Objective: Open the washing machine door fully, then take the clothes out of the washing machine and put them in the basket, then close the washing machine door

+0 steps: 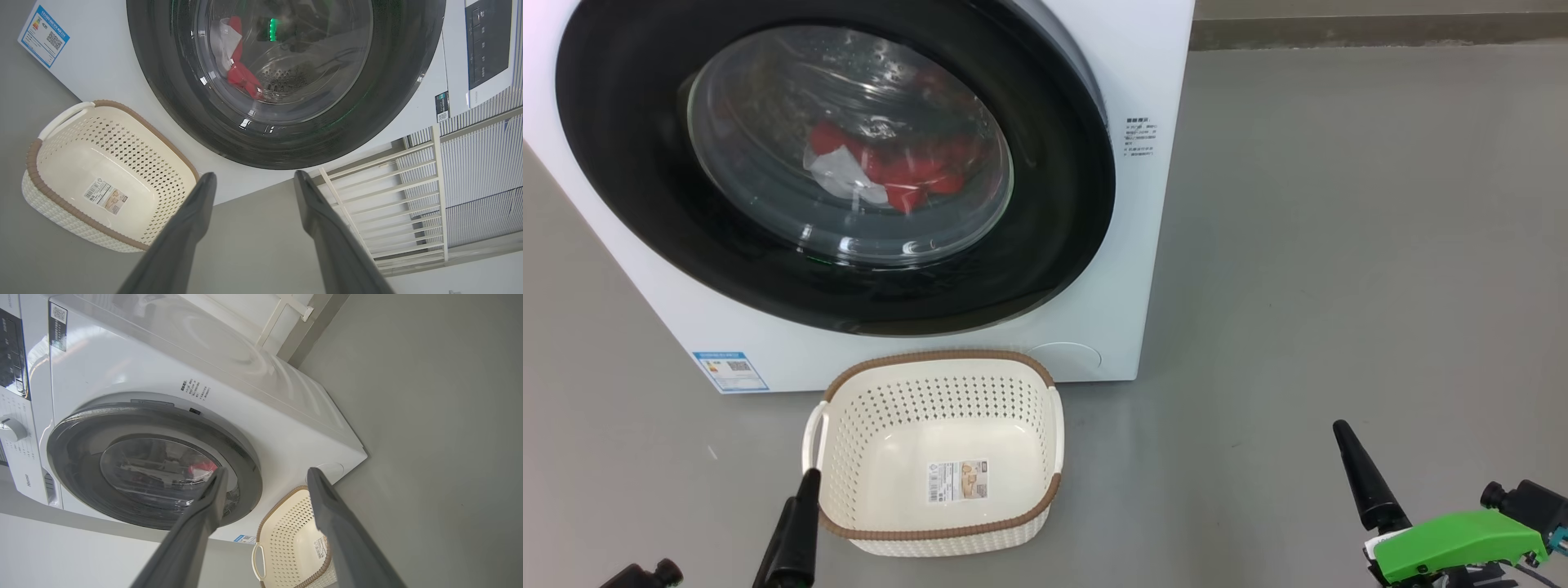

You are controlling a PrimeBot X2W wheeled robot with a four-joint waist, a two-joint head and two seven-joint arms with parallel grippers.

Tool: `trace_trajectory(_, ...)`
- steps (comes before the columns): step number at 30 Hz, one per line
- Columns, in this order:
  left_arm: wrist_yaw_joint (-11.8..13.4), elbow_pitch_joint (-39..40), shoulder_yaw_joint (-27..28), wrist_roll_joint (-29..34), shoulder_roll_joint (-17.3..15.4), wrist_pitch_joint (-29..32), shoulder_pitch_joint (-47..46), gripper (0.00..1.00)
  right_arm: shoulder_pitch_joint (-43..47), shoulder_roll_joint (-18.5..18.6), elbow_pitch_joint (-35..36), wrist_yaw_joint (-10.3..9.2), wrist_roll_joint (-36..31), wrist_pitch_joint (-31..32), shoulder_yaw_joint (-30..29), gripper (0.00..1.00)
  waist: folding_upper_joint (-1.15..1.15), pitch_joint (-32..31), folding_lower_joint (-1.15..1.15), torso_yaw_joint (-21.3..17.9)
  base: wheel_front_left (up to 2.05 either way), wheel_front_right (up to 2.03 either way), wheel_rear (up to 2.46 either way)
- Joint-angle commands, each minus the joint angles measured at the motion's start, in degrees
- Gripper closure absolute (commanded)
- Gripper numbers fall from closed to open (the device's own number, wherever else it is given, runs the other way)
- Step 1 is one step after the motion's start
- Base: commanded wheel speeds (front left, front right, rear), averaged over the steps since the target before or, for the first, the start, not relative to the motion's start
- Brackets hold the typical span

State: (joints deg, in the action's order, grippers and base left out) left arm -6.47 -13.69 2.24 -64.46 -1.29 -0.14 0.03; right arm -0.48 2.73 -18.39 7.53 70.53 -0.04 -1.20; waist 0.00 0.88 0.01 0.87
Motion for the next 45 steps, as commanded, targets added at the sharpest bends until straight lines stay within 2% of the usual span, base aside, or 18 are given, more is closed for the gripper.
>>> trace_trajectory(1,0.26,2.07,0.53,1.91,-0.86,-0.70,-0.74,0.00,-1.71,1.01,1.70,-0.01,-1.80,-0.79,0.56,0.00,0.00,0.00,0.00,0.02,0.00,0.00,0.00)
trace_trajectory(45,3.48,7.95,-2.27,34.07,-2.67,-8.09,1.13,0.00,-0.45,1.60,3.80,-0.03,-29.05,-8.19,3.15,0.00,0.00,0.35,0.00,0.46,0.00,0.00,0.00)
